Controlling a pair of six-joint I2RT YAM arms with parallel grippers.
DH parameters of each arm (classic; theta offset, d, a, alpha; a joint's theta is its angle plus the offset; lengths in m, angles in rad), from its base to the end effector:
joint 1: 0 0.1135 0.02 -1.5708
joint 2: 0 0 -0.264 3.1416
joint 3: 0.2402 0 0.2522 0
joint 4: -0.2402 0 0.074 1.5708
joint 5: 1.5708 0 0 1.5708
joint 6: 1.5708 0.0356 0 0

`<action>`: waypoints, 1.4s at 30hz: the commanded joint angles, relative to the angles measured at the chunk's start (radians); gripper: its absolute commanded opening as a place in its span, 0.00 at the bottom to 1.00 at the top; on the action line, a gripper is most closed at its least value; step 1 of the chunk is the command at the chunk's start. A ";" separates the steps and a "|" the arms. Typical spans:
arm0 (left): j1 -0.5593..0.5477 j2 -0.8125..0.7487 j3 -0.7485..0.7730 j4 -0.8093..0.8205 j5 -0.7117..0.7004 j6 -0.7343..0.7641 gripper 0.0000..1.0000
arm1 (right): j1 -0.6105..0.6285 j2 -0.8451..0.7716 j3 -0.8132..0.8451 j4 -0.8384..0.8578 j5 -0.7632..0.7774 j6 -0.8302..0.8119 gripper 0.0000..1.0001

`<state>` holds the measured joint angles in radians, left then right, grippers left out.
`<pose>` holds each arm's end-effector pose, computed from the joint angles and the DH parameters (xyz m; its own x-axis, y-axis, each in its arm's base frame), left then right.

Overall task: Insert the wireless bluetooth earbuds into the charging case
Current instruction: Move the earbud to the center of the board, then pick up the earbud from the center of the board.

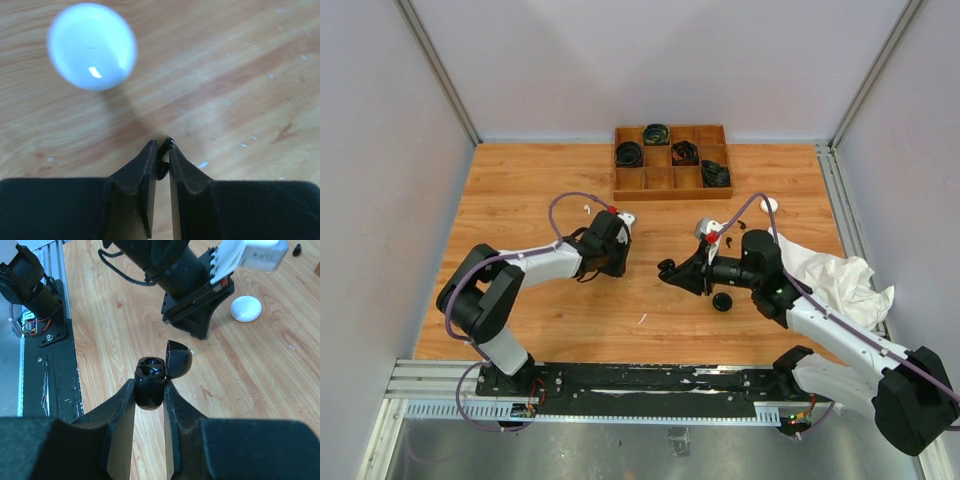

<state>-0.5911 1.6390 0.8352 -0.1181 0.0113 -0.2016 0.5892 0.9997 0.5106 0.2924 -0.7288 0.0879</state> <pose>0.2633 -0.1772 0.1548 -0.7609 0.2695 -0.5903 0.4191 0.8986 -0.1298 0.1700 0.1422 0.2538 -0.2459 -0.0856 -0.9655 -0.9396 0.2658 0.2158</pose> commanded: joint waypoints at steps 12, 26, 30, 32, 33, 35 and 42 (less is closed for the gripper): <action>-0.105 0.043 0.033 -0.153 0.008 0.104 0.30 | 0.015 -0.150 -0.131 0.009 0.044 0.000 0.02; -0.107 -0.224 -0.063 -0.046 0.023 -0.069 0.60 | 0.016 -0.149 -0.153 0.111 0.025 0.016 0.01; -0.108 -0.223 -0.082 -0.048 -0.005 -0.206 0.63 | 0.015 -0.143 -0.150 0.119 0.025 0.018 0.01; -0.108 -0.222 -0.104 -0.038 -0.055 -0.257 0.65 | 0.016 -0.138 -0.151 0.121 0.025 0.019 0.01; -0.108 -0.220 -0.112 -0.031 -0.075 -0.273 0.65 | 0.016 -0.136 -0.150 0.122 0.023 0.019 0.01; -0.108 -0.214 -0.119 -0.015 -0.116 -0.294 0.65 | 0.016 -0.133 -0.154 0.126 0.023 0.022 0.01; -0.108 -0.164 -0.103 0.012 -0.154 -0.287 0.64 | 0.015 -0.135 -0.158 0.120 0.030 0.019 0.02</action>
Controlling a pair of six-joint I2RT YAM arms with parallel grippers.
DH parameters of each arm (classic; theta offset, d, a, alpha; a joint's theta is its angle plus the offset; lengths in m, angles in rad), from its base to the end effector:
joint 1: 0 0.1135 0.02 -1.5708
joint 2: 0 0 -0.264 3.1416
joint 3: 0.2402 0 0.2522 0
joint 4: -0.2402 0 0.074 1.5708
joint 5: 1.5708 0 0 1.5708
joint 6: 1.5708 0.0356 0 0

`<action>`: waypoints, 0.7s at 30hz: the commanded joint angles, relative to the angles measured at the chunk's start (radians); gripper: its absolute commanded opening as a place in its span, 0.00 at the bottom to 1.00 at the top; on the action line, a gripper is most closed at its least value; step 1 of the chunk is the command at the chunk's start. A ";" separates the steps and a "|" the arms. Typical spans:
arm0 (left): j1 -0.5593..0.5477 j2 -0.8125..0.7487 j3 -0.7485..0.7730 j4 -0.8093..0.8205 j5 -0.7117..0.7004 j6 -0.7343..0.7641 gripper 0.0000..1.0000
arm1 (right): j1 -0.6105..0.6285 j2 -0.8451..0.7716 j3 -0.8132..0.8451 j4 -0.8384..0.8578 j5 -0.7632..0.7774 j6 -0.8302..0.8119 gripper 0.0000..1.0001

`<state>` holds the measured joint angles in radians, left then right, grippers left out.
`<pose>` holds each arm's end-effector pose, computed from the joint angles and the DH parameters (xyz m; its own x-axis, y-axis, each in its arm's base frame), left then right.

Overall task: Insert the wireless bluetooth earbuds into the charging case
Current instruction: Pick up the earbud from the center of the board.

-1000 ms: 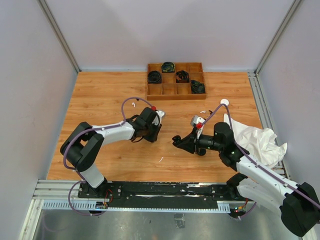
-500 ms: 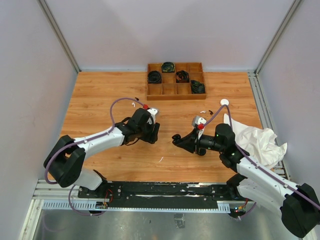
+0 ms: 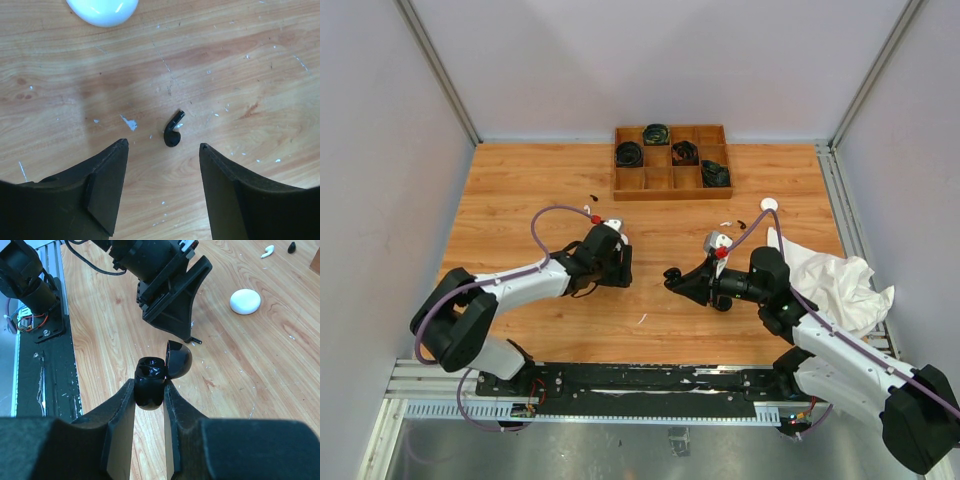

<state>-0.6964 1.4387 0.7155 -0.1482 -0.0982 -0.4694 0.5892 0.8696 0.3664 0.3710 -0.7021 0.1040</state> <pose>0.2163 -0.1763 0.1743 -0.7904 0.0741 -0.6081 0.2606 0.9390 -0.2243 0.1481 0.1266 0.2363 -0.2083 -0.0439 -0.9771 -0.9400 0.2851 0.1876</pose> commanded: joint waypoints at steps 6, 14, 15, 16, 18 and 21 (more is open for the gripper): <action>-0.009 0.087 0.030 0.041 -0.085 -0.009 0.61 | 0.015 0.012 -0.011 0.043 0.001 0.005 0.02; -0.018 0.100 0.045 -0.012 -0.146 0.013 0.56 | 0.015 0.020 -0.009 0.041 0.001 0.005 0.02; -0.018 0.096 0.042 -0.023 -0.160 0.017 0.55 | 0.016 0.020 -0.009 0.042 0.002 0.004 0.02; -0.018 0.091 0.038 -0.033 -0.171 0.019 0.55 | 0.016 0.020 -0.010 0.042 0.003 0.004 0.02; -0.018 0.079 0.031 -0.050 -0.192 0.021 0.55 | 0.015 0.024 -0.011 0.046 0.001 0.005 0.02; -0.018 0.053 0.022 -0.061 -0.214 0.018 0.55 | 0.016 0.031 -0.008 0.049 -0.005 0.006 0.02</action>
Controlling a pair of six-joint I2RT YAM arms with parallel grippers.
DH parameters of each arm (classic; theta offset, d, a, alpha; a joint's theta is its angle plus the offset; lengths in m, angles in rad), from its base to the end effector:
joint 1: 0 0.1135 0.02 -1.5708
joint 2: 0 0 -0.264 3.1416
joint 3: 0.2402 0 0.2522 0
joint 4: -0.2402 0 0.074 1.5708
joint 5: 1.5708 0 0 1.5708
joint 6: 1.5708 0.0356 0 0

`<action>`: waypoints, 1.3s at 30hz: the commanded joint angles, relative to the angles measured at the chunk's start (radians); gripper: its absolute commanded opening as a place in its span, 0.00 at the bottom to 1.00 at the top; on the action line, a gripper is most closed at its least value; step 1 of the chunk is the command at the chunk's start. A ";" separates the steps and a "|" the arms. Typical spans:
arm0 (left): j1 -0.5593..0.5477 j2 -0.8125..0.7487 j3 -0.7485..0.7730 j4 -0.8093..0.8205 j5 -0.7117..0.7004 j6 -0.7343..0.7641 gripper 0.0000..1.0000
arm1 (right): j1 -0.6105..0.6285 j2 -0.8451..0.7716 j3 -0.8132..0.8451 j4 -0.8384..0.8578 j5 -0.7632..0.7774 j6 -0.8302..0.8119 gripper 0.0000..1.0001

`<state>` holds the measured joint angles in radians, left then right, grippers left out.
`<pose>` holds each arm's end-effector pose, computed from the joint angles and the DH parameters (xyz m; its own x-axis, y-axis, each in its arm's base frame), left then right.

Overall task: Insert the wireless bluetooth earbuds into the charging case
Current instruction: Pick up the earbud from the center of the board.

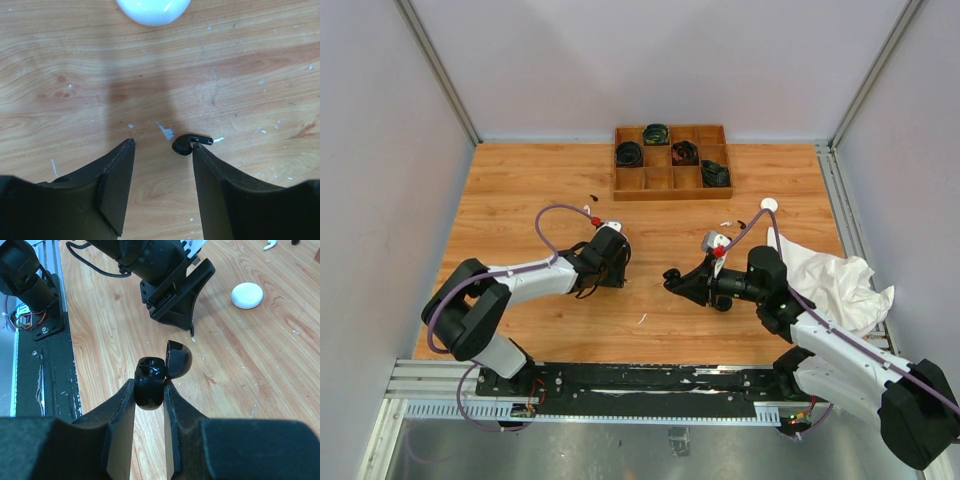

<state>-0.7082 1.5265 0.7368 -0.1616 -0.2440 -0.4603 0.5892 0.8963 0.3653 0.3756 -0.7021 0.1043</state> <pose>0.2231 -0.1798 0.1572 -0.7871 0.1065 -0.6076 0.1954 0.9773 -0.0817 0.1508 0.1284 0.2317 -0.2274 -0.0564 -0.9722 -0.9361 0.2876 0.2023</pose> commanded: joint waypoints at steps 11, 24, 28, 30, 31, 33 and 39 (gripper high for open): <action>0.009 -0.097 0.024 -0.105 -0.075 -0.008 0.52 | 0.016 -0.023 -0.001 0.009 0.002 -0.001 0.02; 0.009 -0.011 0.148 -0.145 0.035 -0.021 0.39 | 0.015 -0.020 0.018 -0.032 0.008 -0.010 0.03; 0.015 0.027 0.169 -0.171 0.020 -0.011 0.38 | 0.016 -0.034 0.019 -0.042 0.016 -0.012 0.03; 0.019 0.046 0.177 -0.188 0.020 -0.009 0.38 | 0.015 -0.036 0.020 -0.047 0.019 -0.014 0.03; 0.019 0.053 0.180 -0.192 0.021 -0.009 0.38 | 0.016 -0.035 0.021 -0.049 0.019 -0.014 0.03; 0.019 0.066 0.183 -0.196 0.028 -0.008 0.38 | 0.016 -0.033 0.022 -0.050 0.017 -0.014 0.03; 0.024 0.107 0.191 -0.194 0.030 0.001 0.38 | 0.015 -0.037 0.025 -0.049 0.013 -0.012 0.02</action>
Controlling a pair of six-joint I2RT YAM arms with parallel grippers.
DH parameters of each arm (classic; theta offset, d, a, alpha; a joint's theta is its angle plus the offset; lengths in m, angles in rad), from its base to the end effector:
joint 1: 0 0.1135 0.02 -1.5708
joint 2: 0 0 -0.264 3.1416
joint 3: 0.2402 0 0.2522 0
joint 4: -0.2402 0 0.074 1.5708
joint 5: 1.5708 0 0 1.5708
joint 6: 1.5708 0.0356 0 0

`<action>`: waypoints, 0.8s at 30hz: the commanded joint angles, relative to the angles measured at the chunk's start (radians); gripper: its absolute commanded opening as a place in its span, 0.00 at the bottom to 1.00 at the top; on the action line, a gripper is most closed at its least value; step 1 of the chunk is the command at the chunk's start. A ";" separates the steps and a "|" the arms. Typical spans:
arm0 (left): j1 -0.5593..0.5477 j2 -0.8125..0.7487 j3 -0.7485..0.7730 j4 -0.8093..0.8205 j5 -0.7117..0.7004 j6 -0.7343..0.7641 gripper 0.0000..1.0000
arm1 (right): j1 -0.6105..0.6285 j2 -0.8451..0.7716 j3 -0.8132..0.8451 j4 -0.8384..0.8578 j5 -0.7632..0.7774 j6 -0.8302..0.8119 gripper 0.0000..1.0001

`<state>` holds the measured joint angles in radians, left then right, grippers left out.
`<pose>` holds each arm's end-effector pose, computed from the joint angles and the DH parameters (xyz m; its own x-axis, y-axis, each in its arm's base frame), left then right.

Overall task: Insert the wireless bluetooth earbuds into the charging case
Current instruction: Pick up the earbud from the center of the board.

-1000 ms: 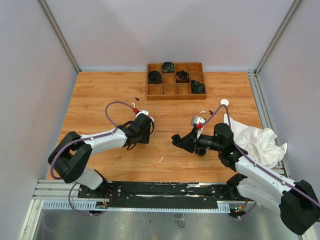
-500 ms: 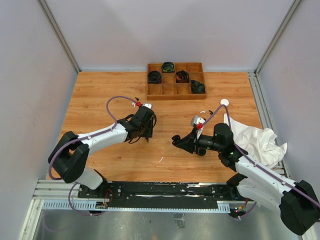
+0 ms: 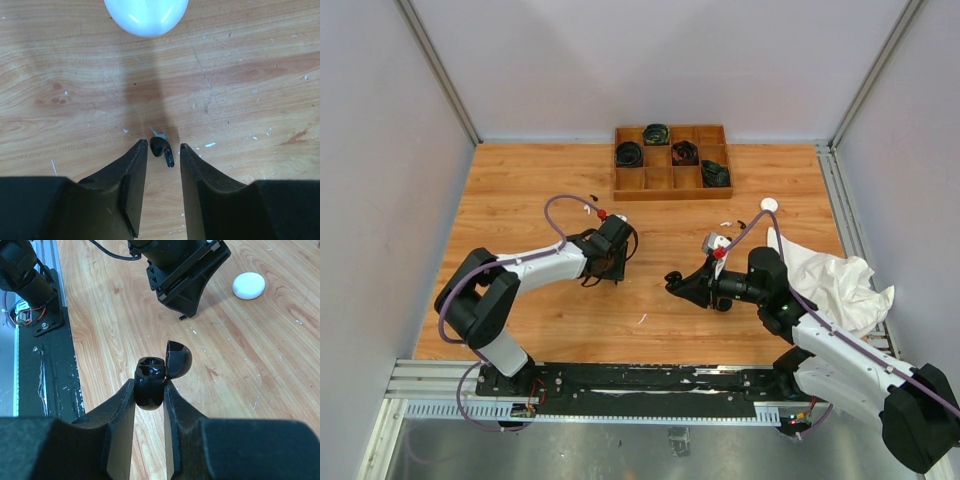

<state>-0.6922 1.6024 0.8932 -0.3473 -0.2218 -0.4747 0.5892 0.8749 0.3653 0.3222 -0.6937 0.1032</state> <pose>0.2412 -0.1898 0.1687 -0.8426 0.1194 -0.5251 0.1733 0.9834 -0.0545 0.1482 0.1264 0.2301 -0.2519 -0.0731 -0.9650 -0.9285 0.2993 0.2197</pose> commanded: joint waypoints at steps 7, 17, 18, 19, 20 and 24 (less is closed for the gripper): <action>0.011 0.062 0.036 -0.020 0.013 0.017 0.34 | 0.015 -0.032 0.024 -0.005 0.011 -0.013 0.02; 0.011 0.068 0.038 -0.057 0.018 0.020 0.26 | 0.016 -0.045 0.033 -0.027 0.012 -0.019 0.02; 0.011 0.064 0.037 -0.059 0.026 0.020 0.26 | 0.016 -0.045 0.034 -0.029 0.015 -0.020 0.03; 0.010 0.062 0.035 -0.063 0.036 0.022 0.25 | 0.016 -0.046 0.034 -0.031 0.016 -0.020 0.03; 0.011 0.060 0.034 -0.065 0.043 0.023 0.24 | 0.017 -0.047 0.034 -0.031 0.017 -0.020 0.03; 0.010 0.023 0.015 -0.049 0.061 0.025 0.20 | 0.015 -0.045 0.038 -0.030 0.019 -0.021 0.03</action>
<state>-0.6838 1.6501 0.9192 -0.3668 -0.1997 -0.4564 0.5892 0.8429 0.3672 0.2893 -0.6838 0.1024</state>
